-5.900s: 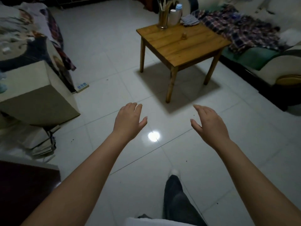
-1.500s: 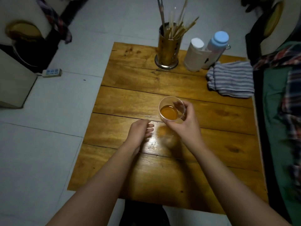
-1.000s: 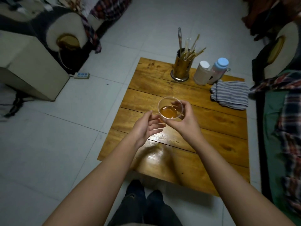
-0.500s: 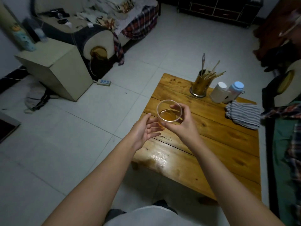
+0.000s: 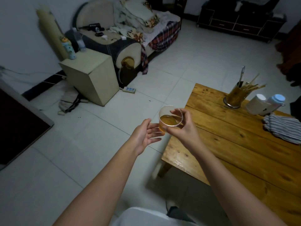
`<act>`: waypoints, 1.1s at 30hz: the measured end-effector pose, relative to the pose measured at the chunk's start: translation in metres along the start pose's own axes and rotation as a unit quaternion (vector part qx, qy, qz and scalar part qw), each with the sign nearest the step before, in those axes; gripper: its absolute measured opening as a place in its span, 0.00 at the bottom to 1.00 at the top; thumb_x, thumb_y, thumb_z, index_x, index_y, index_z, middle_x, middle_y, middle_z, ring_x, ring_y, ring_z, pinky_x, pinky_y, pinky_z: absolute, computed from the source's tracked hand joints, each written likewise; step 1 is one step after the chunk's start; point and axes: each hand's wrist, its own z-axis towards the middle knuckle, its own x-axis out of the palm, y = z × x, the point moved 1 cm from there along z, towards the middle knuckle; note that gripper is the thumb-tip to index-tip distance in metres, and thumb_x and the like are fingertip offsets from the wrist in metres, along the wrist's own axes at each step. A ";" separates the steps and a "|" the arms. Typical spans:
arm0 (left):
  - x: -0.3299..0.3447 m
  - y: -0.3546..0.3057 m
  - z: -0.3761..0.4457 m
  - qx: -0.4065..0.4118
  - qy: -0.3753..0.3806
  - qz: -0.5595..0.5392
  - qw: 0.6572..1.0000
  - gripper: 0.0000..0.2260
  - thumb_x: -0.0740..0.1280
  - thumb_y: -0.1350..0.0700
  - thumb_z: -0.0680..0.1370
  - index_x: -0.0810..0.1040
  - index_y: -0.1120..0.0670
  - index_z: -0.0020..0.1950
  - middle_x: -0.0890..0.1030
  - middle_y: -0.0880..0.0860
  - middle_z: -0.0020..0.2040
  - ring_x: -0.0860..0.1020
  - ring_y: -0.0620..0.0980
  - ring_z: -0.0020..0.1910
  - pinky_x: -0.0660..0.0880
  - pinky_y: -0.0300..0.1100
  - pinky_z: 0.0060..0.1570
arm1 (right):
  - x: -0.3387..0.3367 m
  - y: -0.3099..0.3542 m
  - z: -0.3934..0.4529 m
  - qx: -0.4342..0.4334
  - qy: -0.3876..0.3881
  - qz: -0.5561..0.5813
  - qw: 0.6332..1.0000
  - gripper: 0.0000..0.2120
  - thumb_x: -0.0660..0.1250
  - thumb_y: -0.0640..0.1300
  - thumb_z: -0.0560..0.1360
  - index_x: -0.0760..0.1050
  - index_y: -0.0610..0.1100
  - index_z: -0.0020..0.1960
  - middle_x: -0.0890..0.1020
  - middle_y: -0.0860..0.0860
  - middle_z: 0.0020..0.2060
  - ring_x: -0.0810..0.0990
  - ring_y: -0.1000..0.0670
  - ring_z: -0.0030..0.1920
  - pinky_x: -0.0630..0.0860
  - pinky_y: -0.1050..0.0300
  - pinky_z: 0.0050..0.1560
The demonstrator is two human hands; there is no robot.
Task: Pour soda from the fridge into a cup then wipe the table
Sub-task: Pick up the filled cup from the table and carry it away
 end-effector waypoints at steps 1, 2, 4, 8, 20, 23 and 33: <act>-0.012 -0.004 -0.002 0.006 -0.008 -0.001 1.000 0.19 0.52 0.49 0.82 0.75 0.61 0.54 0.81 0.60 0.47 0.81 0.55 0.46 0.77 0.48 0.51 | 0.013 0.003 0.003 -0.002 0.008 0.000 1.000 0.31 0.77 0.42 0.64 0.65 0.47 0.62 0.75 0.54 0.59 0.73 0.56 0.60 0.71 0.56 0.62; -0.024 -0.009 -0.005 0.011 -0.017 -0.002 1.000 0.19 0.52 0.49 0.82 0.75 0.61 0.55 0.81 0.60 0.48 0.81 0.55 0.47 0.77 0.48 0.51 | 0.025 0.007 0.006 -0.001 0.017 0.001 1.000 0.31 0.77 0.42 0.64 0.65 0.47 0.62 0.75 0.54 0.59 0.74 0.56 0.60 0.72 0.55 0.62; -0.047 -0.014 -0.009 0.020 -0.031 -0.010 0.999 0.19 0.52 0.49 0.82 0.75 0.61 0.54 0.81 0.60 0.48 0.81 0.55 0.47 0.77 0.48 0.52 | 0.049 0.013 0.012 -0.003 0.035 0.007 0.999 0.31 0.77 0.42 0.64 0.65 0.46 0.62 0.75 0.54 0.59 0.74 0.55 0.60 0.73 0.54 0.62; -0.092 -0.021 -0.015 0.028 -0.061 -0.016 0.998 0.19 0.51 0.49 0.82 0.74 0.60 0.58 0.81 0.61 0.50 0.80 0.57 0.50 0.76 0.51 0.55 | 0.091 0.023 0.021 -0.010 0.073 0.008 0.997 0.30 0.76 0.41 0.65 0.65 0.45 0.63 0.75 0.53 0.59 0.74 0.55 0.60 0.74 0.56 0.60; -0.177 -0.065 0.014 0.036 -0.109 -0.025 0.993 0.17 0.52 0.50 0.82 0.77 0.56 0.52 0.83 0.59 0.48 0.81 0.56 0.49 0.76 0.51 0.54 | 0.181 0.036 0.088 -0.017 0.151 -0.006 0.988 0.29 0.75 0.43 0.66 0.65 0.48 0.62 0.74 0.55 0.59 0.72 0.56 0.61 0.73 0.55 0.61; -0.197 -0.093 0.038 0.036 -0.118 -0.021 0.992 0.17 0.52 0.50 0.82 0.77 0.56 0.52 0.82 0.58 0.48 0.81 0.56 0.49 0.76 0.50 0.54 | 0.203 0.039 0.125 -0.021 0.162 -0.006 0.987 0.30 0.75 0.43 0.66 0.65 0.46 0.63 0.74 0.54 0.61 0.73 0.54 0.61 0.72 0.55 0.62; -0.258 -0.216 0.136 0.032 -0.146 -0.021 0.988 0.17 0.53 0.50 0.82 0.76 0.59 0.55 0.82 0.59 0.49 0.81 0.55 0.48 0.77 0.49 0.52 | 0.274 0.063 0.276 -0.023 0.165 0.004 0.986 0.30 0.76 0.44 0.66 0.65 0.47 0.63 0.74 0.54 0.61 0.73 0.56 0.60 0.71 0.60 0.60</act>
